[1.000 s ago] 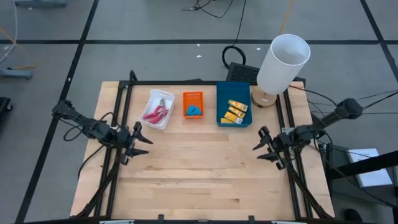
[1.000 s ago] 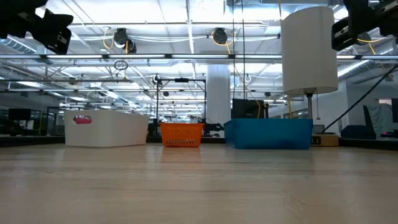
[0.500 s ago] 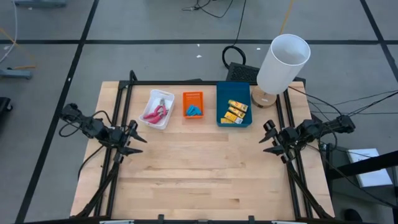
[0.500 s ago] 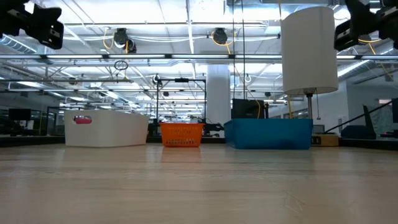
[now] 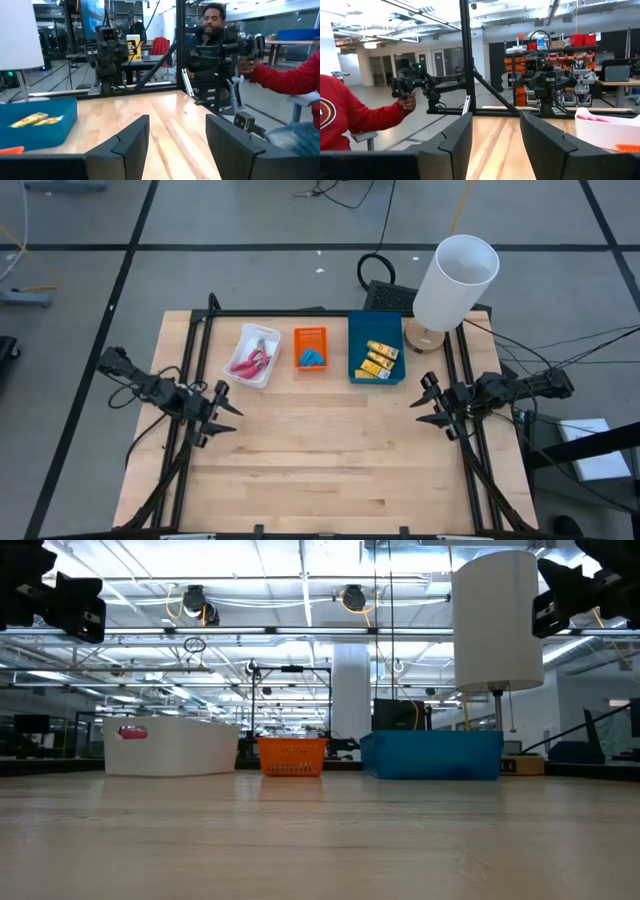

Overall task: Pick & Place School Supplies
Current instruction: Return to Home Position

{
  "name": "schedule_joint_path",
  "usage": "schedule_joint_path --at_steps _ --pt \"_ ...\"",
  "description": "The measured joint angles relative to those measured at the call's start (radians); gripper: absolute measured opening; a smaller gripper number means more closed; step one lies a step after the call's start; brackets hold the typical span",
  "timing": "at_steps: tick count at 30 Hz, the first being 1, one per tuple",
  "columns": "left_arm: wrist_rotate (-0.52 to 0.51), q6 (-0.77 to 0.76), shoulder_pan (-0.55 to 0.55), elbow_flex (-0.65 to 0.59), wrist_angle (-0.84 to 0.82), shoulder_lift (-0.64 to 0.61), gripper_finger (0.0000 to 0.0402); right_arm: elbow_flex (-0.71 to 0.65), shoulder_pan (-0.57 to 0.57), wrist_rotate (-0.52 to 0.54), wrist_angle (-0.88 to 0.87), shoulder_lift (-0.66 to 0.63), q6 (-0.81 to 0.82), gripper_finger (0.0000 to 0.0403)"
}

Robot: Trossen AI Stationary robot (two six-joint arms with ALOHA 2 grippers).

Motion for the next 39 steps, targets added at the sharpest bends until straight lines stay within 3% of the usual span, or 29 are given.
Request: schedule_joint_path --at_steps 8,25,39 --pt "-0.008 0.029 0.009 0.002 0.022 0.002 0.02 0.0 -0.001 0.048 -0.009 0.0 -0.055 0.0157" --pt "0.028 -0.003 0.144 0.002 -0.005 0.004 0.02 0.0 -0.001 0.191 -0.138 0.0 -0.031 0.0157" --pt "0.027 0.012 0.145 0.002 -0.003 0.004 0.02 0.0 -0.001 0.191 -0.164 0.0 -0.159 0.0157"
